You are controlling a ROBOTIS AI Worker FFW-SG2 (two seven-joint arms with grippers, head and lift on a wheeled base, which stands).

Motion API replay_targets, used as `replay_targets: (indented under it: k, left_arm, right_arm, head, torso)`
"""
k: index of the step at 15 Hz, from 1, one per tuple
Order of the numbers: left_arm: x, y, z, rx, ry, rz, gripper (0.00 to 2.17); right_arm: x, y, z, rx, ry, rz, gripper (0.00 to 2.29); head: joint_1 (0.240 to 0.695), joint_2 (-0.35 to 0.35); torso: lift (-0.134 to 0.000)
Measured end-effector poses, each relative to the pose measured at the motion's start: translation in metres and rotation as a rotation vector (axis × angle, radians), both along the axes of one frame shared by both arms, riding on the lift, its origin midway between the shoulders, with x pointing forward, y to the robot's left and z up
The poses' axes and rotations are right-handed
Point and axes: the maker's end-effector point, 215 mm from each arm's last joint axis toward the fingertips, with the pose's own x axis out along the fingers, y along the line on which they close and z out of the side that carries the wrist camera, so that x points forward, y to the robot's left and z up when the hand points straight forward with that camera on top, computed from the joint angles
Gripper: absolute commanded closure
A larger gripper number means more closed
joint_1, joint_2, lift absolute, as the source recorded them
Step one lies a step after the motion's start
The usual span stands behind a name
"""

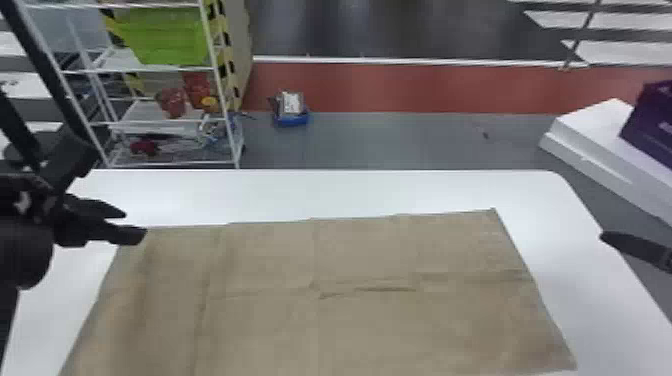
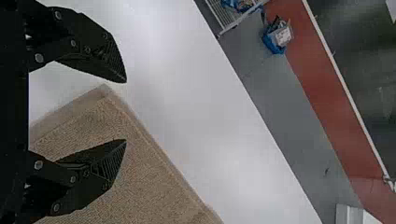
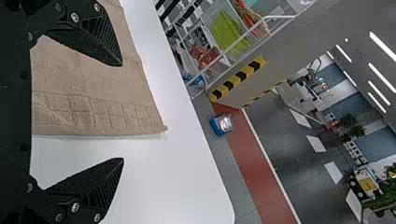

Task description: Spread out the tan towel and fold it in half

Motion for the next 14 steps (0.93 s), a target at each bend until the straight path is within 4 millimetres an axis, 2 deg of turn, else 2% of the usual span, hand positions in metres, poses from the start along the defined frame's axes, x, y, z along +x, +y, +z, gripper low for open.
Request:
replay_targets:
  k: [8,10,14]
  left_arm:
    - [0.005,0.014,-0.018,0.044,0.059,0.004,0.52]
    - [0.003,0.017,-0.022,0.048,0.073,0.006,0.66]
    - [0.003,0.017,-0.024,0.048,0.08,0.009,0.66]
  right_arm:
    - [0.0,-0.002,-0.009,0.017,0.01,-0.005,0.18]
    - [0.002,-0.003,-0.01,0.017,0.009,-0.005,0.18]
    - [0.006,-0.004,-0.01,0.019,0.005,-0.003,0.18]
  head:
    - [0.695,-0.003]
    - [0.695,-0.001]
    - [0.695,-0.002]
  torso:
    - [-0.124]
    - [-0.124]
    - [-0.124]
